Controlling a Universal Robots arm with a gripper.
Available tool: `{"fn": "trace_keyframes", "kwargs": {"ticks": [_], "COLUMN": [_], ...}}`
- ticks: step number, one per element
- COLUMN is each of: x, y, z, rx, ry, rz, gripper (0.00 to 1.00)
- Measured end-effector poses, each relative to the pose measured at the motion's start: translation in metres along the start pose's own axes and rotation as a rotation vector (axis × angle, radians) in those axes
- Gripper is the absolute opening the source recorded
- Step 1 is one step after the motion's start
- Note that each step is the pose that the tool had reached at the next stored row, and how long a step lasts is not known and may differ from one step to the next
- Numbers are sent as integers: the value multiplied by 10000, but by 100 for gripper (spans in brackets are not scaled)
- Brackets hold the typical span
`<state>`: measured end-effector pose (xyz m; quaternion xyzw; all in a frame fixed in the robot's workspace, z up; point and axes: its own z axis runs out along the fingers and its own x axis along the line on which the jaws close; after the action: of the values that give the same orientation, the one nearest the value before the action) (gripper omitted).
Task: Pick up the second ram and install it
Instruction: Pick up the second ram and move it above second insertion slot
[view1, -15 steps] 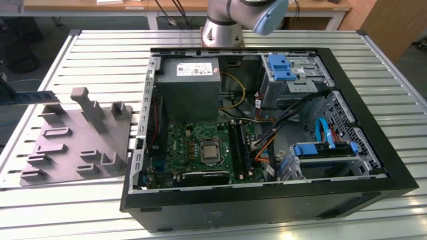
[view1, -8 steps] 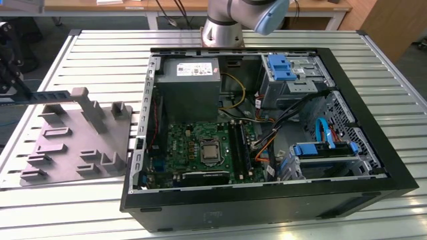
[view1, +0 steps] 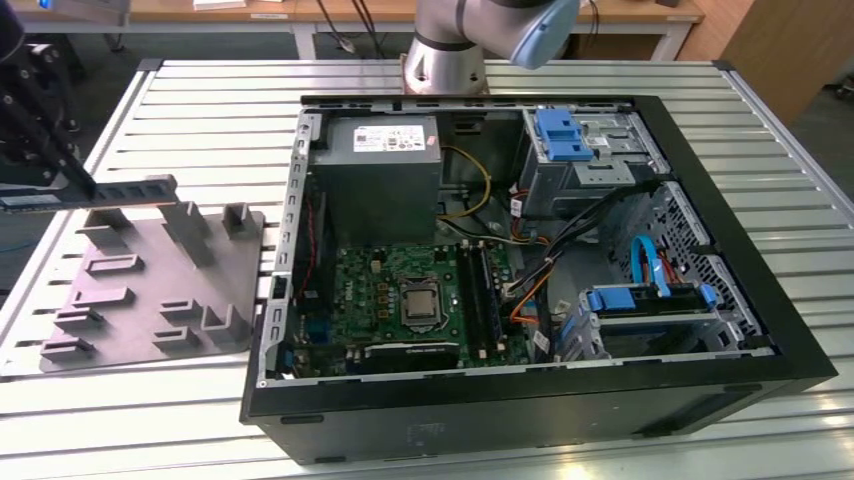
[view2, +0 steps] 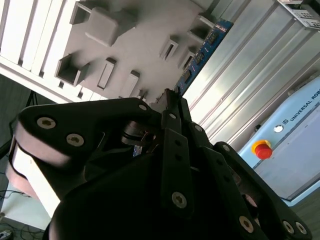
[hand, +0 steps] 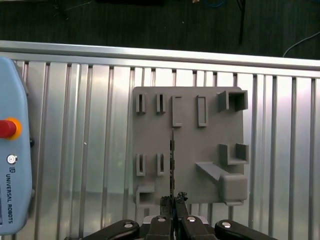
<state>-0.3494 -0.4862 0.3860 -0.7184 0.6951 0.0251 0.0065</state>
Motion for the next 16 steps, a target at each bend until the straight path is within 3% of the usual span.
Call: {"fn": "trace_keyframes", "kwargs": {"ticks": [16], "x": [13], "y": [-403], "z": [-10], "rx": [0], "ry": [-1], "rz": [0], "gripper": [14]}}
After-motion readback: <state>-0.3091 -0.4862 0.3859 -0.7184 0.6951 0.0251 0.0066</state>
